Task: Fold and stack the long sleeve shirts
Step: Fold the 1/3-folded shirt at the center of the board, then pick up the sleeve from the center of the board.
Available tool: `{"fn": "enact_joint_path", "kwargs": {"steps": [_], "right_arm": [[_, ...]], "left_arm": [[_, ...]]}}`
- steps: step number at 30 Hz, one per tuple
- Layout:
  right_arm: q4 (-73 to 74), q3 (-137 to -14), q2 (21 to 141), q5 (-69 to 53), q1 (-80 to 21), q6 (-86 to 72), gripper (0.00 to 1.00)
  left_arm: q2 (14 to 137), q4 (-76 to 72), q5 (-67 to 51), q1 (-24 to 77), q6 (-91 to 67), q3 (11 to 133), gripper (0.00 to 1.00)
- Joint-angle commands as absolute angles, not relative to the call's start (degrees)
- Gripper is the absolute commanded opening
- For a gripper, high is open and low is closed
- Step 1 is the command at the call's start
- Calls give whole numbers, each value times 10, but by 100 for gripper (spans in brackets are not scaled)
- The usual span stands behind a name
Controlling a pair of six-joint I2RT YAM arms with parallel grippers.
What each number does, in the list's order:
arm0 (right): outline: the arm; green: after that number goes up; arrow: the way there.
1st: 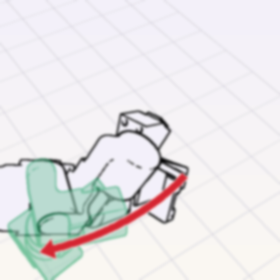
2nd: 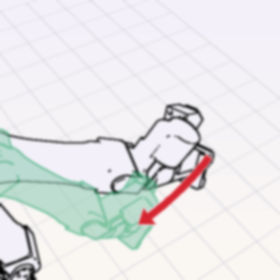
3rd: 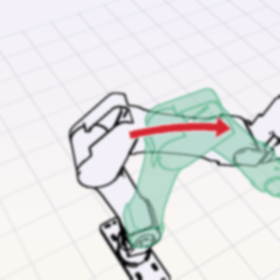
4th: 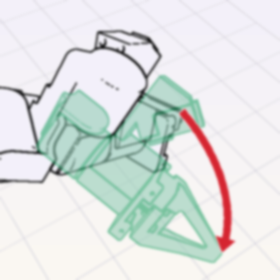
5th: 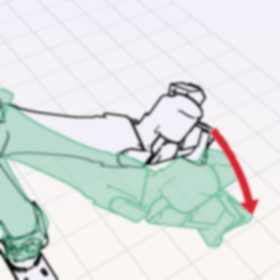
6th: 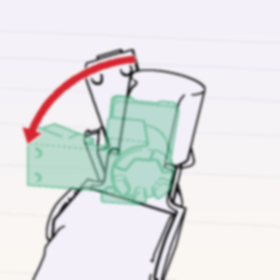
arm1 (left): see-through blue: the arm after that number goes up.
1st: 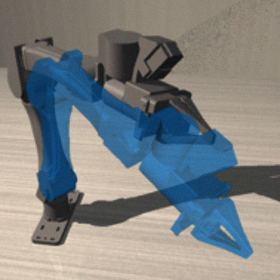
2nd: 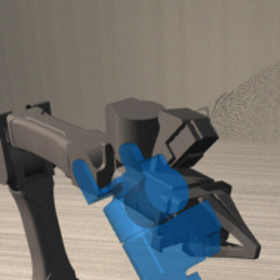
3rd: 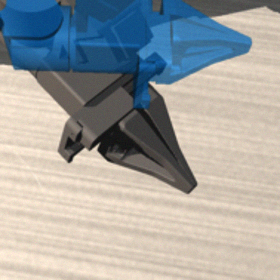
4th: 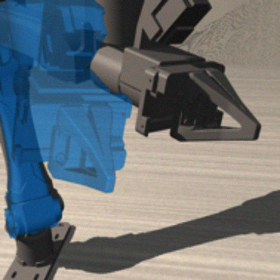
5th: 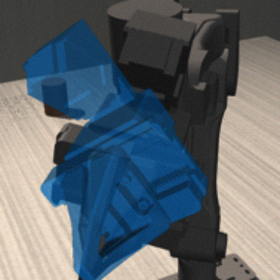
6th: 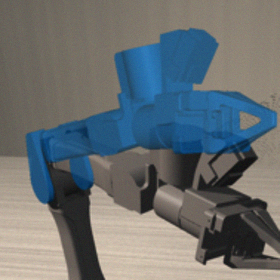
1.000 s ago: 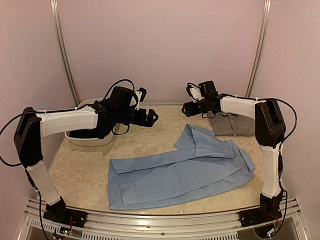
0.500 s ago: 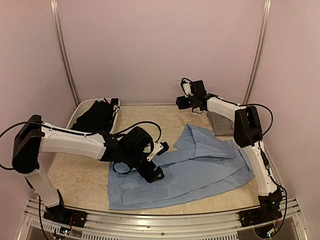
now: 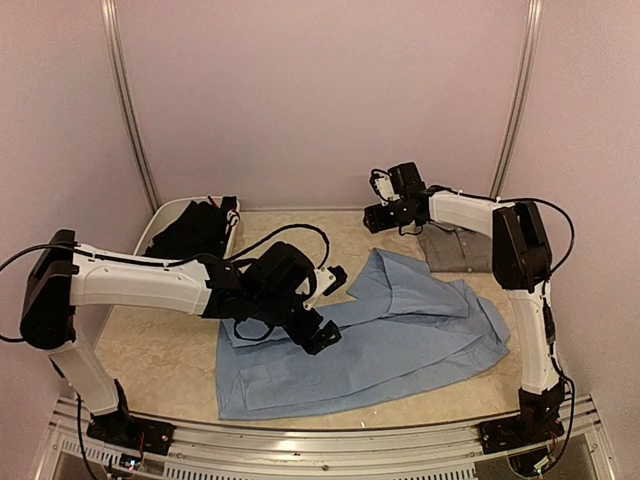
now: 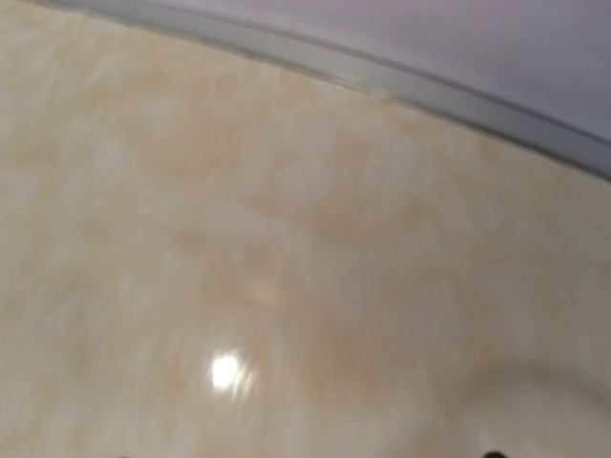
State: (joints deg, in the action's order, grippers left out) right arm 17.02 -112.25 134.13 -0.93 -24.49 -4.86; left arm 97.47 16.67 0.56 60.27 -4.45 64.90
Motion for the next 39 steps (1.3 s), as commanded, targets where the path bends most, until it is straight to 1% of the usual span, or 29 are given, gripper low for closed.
{"fn": "enact_joint_path", "kwargs": {"steps": [1,4,11,15,22,25,29,33,34,39], "right_arm": [[262,-1045,1227,13,-269,-32,76],[291,-1001,1191,38,-278,-31,77],[373,-1005,1194,52,-304,-24,76],[404,-1028,1231,70,-305,-20,71],[438,-1083,1297,103,-312,-7,54],[442,-1103,1310,116,-314,-6,38],[420,-1078,1286,139,-320,-5,16],[392,-1042,1246,158,-322,-6,1],[386,-1030,1233,166,-323,-6,0],[340,-957,1150,204,-325,-17,0]], "left_arm": [[968,118,89,597,-76,692,99],[981,123,105,593,-75,712,99],[997,144,111,555,-115,731,99],[995,142,95,526,-135,733,99],[993,144,100,521,-131,731,99],[999,143,106,520,-137,728,99],[1002,130,125,513,-151,721,99],[1000,95,93,492,-169,703,99],[1000,84,72,484,-174,699,99],[1002,35,-36,442,-213,689,99]]}}
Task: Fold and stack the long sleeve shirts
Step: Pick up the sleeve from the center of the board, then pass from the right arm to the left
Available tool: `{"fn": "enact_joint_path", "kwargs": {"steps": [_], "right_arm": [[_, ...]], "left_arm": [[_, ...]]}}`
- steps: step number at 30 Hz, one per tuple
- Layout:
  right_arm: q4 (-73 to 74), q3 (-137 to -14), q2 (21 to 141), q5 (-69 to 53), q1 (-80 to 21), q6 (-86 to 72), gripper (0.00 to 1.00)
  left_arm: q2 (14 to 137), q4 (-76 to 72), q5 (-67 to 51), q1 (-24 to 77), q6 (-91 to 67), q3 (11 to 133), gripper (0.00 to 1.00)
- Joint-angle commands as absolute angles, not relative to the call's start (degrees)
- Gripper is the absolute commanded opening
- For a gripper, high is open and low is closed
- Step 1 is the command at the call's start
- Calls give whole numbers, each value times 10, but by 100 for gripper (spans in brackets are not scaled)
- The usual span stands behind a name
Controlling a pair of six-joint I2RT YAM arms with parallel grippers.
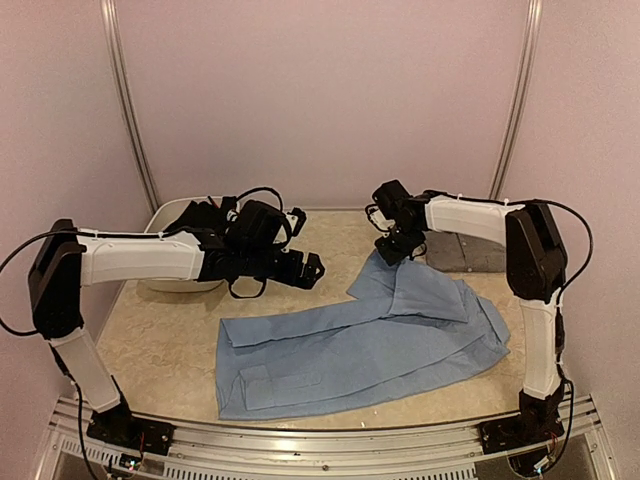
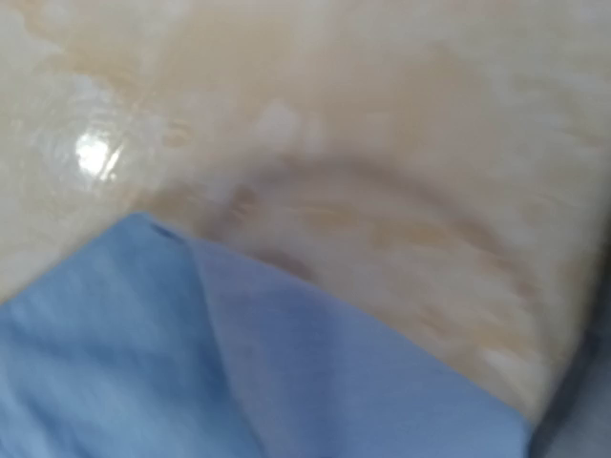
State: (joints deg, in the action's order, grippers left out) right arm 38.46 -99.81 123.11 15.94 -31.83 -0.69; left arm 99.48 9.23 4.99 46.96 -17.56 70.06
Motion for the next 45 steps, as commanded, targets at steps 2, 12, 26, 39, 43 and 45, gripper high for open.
{"fn": "enact_joint_path", "kwargs": {"steps": [2,12,26,39,43,45], "right_arm": [[313,-913,1113,210,-326,-23,0],[123,-664,920,243,-380,-65,0],[1,-508,791,316,-452,-106,0],[-26,-440,722,314,-480,-114,0],[-34,-422,706,301,-485,-114,0],[-37,-411,699,300,-488,-116,0]], "left_arm": [[1004,23,-48,439,-224,693,99],[1091,-105,-214,453,-389,773,97],[1241,-256,-315,474,-652,852,85],[1358,-330,-371,462,-759,940,73],[1373,-329,-383,463,-759,960,64],[1384,-334,-389,464,-762,969,57]]}}
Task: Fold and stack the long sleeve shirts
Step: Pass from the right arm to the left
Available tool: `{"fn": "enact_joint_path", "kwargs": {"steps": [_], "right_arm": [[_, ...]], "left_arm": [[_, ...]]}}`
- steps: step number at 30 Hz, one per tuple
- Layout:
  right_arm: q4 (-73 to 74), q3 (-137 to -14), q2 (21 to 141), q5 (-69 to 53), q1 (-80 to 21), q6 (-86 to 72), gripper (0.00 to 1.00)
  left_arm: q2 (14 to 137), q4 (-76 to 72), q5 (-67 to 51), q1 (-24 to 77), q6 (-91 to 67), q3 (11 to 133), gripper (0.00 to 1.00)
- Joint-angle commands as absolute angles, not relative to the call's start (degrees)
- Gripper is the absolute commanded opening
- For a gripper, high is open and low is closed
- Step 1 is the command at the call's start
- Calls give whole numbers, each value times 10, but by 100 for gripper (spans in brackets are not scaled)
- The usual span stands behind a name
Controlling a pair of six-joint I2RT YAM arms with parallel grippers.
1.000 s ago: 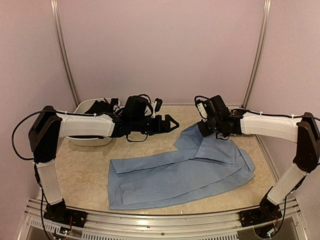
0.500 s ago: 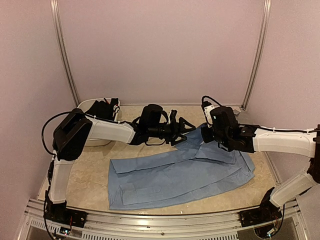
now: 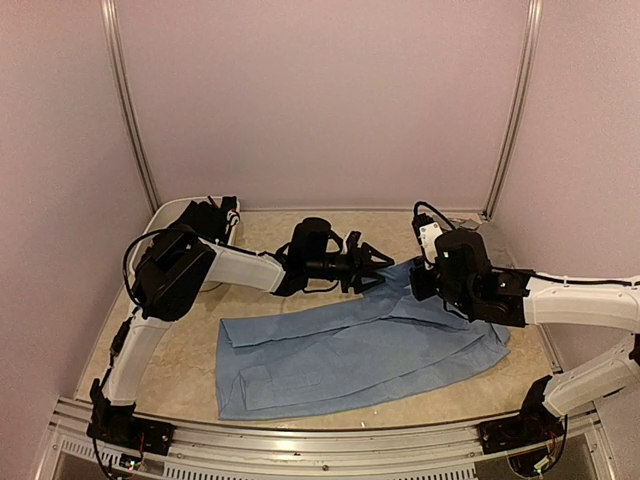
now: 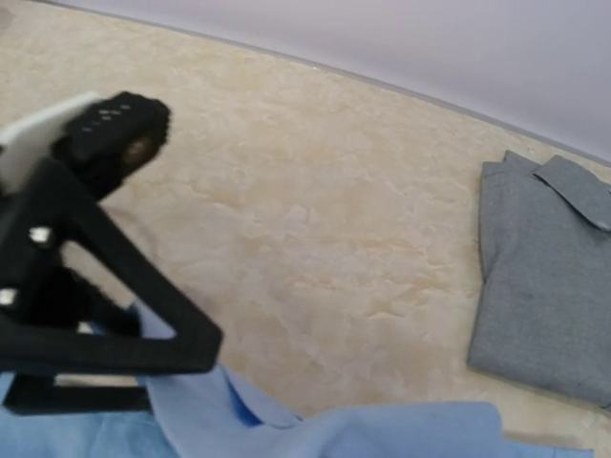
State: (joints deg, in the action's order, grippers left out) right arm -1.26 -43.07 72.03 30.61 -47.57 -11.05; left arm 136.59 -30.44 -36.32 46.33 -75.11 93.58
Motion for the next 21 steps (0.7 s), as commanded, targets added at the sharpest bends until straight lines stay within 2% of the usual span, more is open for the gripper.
{"fn": "enact_joint_path", "kwargs": {"steps": [1,5,8,12,21], "right_arm": [[-36,-407,696,298,-489,-117,0],[-24,-396,692,293,-490,-128,0],[-17,-385,681,286,-492,-135,0],[6,-379,664,272,-492,-150,0],[81,-347,587,226,-493,-214,0]], "left_arm": [[1386,-340,-390,464,-764,971,51],[1388,-359,-389,459,-771,969,22],[1390,-363,-395,455,-770,978,15],[1385,-378,-402,452,-760,980,0],[1353,-357,-405,475,-649,1022,0]]}}
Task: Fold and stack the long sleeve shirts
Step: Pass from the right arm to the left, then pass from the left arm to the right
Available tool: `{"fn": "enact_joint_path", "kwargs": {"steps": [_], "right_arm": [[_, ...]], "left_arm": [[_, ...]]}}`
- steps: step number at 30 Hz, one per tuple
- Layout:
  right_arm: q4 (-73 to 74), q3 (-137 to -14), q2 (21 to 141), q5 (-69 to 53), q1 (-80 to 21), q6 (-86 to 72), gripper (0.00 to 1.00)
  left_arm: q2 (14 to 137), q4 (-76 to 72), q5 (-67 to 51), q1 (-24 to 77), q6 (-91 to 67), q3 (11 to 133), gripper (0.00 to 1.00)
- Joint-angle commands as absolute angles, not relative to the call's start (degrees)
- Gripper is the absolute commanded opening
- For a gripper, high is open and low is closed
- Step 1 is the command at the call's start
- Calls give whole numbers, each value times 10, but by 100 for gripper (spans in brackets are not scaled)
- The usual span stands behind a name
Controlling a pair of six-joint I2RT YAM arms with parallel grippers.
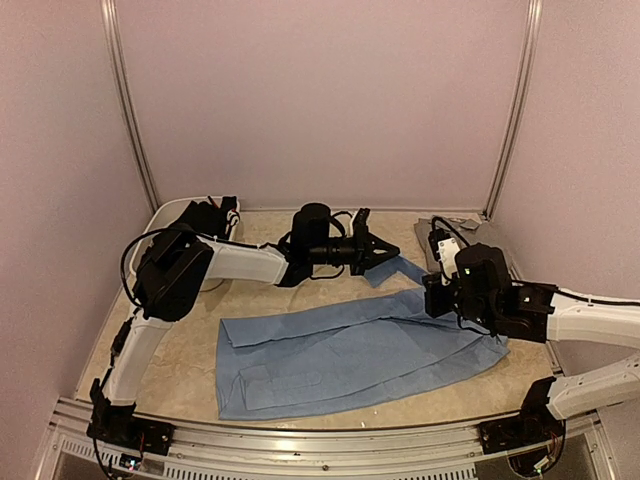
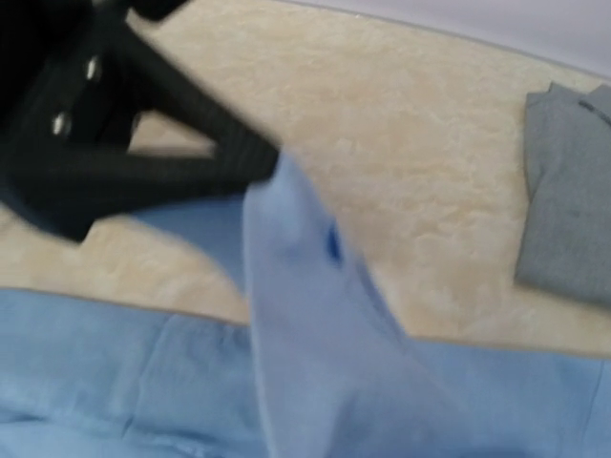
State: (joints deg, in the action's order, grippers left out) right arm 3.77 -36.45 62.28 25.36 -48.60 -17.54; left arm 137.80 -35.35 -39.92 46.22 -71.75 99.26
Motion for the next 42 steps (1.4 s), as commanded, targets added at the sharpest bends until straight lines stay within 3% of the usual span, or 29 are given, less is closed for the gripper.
{"fn": "enact_joint_path", "kwargs": {"steps": [1,4,9,12,22,28,42], "right_arm": [[88,-342,580,224,-493,-219,0],[104,-329,558,217,-492,-235,19],[119,-322,500,178,-493,-255,64],[138,-332,476,159,-493,-265,75],[166,-331,355,187,-492,-298,76],[170,-351,390,138,-492,-253,87],[163,-366,471,68,-492,-211,82]], "left_arm": [[1351,-354,-407,479,-637,1025,0],[1340,-343,-408,493,-595,1023,0],[1281,-286,-361,515,-483,971,0],[1232,-206,-298,540,-373,955,0],[1137,-154,-169,599,-182,870,0],[1124,-129,-63,635,-126,863,0],[1172,-59,-11,646,-219,913,0]]}}
